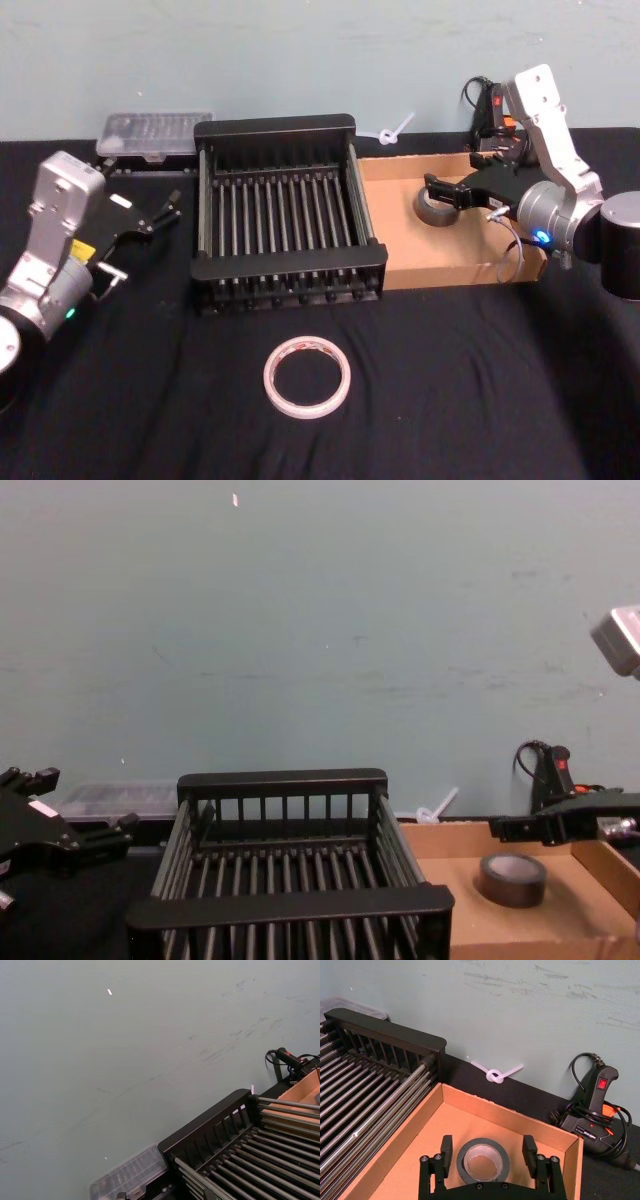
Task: Pick up the white tape and place it into the black box , Pick up the silver tape and place it into the brown box.
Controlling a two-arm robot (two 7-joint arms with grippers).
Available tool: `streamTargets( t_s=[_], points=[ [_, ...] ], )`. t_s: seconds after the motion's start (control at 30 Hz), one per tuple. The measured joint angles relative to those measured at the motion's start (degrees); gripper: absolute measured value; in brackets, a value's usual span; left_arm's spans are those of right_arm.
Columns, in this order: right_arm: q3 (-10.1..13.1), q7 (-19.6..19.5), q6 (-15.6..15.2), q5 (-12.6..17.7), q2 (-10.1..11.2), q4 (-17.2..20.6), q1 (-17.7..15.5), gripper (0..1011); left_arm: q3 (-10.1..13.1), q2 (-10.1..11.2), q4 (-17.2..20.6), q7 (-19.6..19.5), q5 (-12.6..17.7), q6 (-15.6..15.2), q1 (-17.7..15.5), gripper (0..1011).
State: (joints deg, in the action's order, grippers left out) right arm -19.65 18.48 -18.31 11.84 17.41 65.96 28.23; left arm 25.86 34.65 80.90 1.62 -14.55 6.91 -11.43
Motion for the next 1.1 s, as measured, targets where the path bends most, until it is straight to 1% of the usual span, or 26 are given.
streamTargets(
  t_s=[0.03,0.13,0.17,0.6,0.7,0.87,0.93,0.97,1.03,1.1],
  points=[
    [0.0,0.0,0.0,0.01,0.0,0.0,0.0,905,0.0,0.0,0.0,0.0,0.0,0.0,0.0,1001],
    [0.0,0.0,-0.02,0.03,0.01,0.03,-0.02,961,0.0,0.0,0.0,0.0,0.0,0.0,0.0,1001],
    [0.0,0.0,-0.02,0.03,0.01,0.03,-0.02,1002,0.0,0.0,0.0,0.0,0.0,0.0,0.0,1001],
    [0.0,0.0,-0.03,0.04,0.01,0.06,-0.03,1002,0.0,0.0,0.0,0.0,0.0,0.0,0.0,1002],
    [0.24,0.27,0.09,0.0,0.21,0.65,-0.61,1002,0.0,0.0,0.0,0.0,0.0,0.0,-0.01,1001],
    [0.99,1.1,0.19,0.09,0.99,3.02,-2.24,1002,0.0,0.0,0.0,0.0,0.0,0.0,0.0,1002],
    [1.48,1.93,0.37,0.55,1.89,5.44,-3.73,1002,0.0,0.0,0.0,0.0,0.0,0.0,0.0,1001],
    [1.48,1.93,0.37,0.55,1.89,5.44,-3.73,1002,0.0,0.0,0.0,0.0,0.0,0.0,0.0,1001],
    [1.91,2.89,0.74,1.16,3.05,8.14,-5.53,1002,0.0,0.0,0.0,0.0,0.0,0.0,0.0,1001],
    [2.0,3.19,0.86,1.33,3.35,8.85,-5.99,1002,0.0,0.0,0.0,0.0,0.0,0.0,0.0,1001]
  ],
)
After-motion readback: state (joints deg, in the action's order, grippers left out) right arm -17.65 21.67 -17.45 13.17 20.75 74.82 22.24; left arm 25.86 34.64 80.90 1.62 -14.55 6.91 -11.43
